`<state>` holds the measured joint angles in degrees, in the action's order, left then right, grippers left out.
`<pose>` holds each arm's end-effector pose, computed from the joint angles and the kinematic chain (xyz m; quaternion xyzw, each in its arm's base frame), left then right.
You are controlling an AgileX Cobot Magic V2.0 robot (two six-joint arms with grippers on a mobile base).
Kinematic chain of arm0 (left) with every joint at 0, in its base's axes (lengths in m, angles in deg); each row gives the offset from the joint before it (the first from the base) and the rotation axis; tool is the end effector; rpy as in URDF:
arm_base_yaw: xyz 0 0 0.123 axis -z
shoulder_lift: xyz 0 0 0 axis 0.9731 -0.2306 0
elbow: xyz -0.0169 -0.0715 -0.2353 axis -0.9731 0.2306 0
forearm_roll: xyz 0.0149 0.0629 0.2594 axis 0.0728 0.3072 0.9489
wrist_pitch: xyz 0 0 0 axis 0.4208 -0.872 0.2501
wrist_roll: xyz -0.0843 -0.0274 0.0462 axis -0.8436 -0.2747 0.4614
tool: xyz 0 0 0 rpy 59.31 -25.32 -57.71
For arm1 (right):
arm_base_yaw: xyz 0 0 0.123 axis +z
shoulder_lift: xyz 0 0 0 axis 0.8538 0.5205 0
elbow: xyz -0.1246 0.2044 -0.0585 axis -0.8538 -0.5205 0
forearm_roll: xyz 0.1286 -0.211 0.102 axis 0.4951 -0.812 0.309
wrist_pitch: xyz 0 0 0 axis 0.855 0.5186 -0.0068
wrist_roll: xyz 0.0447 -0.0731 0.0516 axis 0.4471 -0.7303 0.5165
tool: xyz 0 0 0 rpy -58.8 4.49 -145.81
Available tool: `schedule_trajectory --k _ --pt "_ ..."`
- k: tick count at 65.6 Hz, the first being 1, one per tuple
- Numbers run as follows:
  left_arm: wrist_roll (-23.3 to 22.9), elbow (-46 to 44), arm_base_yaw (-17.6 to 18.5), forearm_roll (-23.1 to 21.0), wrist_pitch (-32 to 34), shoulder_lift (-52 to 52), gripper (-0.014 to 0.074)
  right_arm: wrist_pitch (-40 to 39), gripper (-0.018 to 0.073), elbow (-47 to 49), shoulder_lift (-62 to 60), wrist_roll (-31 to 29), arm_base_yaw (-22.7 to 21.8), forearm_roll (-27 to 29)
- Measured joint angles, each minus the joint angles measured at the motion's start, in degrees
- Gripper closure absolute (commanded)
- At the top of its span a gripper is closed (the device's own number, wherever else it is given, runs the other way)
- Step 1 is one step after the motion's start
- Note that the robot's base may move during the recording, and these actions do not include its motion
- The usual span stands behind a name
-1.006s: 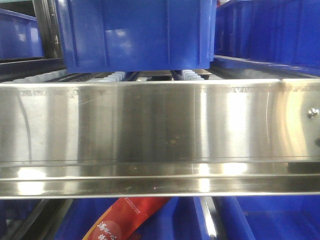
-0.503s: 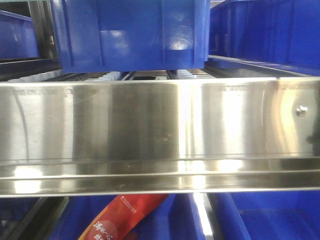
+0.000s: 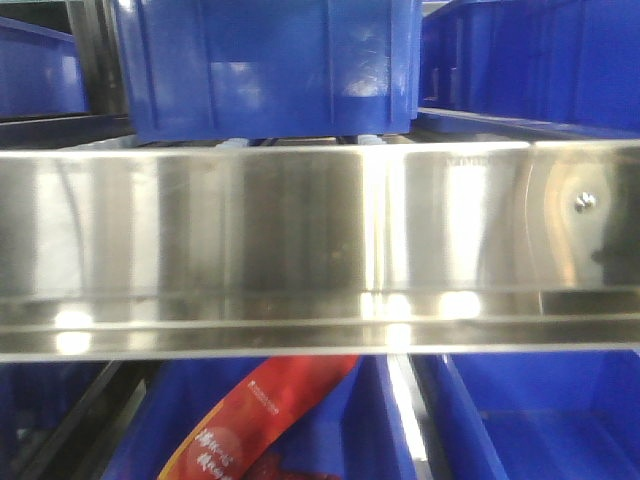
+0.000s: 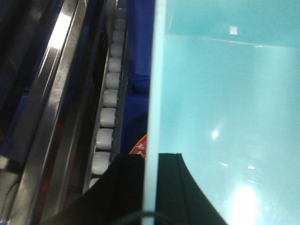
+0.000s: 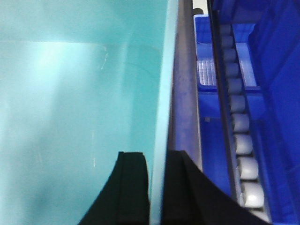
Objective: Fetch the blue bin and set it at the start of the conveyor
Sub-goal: 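Lift the teal bin with both grippers and pull it off the shelf, then hold the teal bin in both grippers while the base drives away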
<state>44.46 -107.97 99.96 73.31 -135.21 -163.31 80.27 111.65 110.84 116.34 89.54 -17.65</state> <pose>0.3071 -0.0978 0.3976 -0.0597 0.9098 -0.0150 0.4105 0.3073 0.1506 0.4025 0.0036 0.9231 0.0495 0.3813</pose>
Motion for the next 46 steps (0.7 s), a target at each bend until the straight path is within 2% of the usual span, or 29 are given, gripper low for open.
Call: schedule_trajectory --k 32,46 --pt "0.4 0.0 0.0 3.1 11.2 0.0 0.0707 0.3 0.0713 0.0 -0.1 0.3 -0.1 -0.7" --pt "0.5 0.0 0.0 3.3 12.8 0.1 0.0707 0.8 0.0713 0.0 -0.1 0.5 -0.1 -0.7"
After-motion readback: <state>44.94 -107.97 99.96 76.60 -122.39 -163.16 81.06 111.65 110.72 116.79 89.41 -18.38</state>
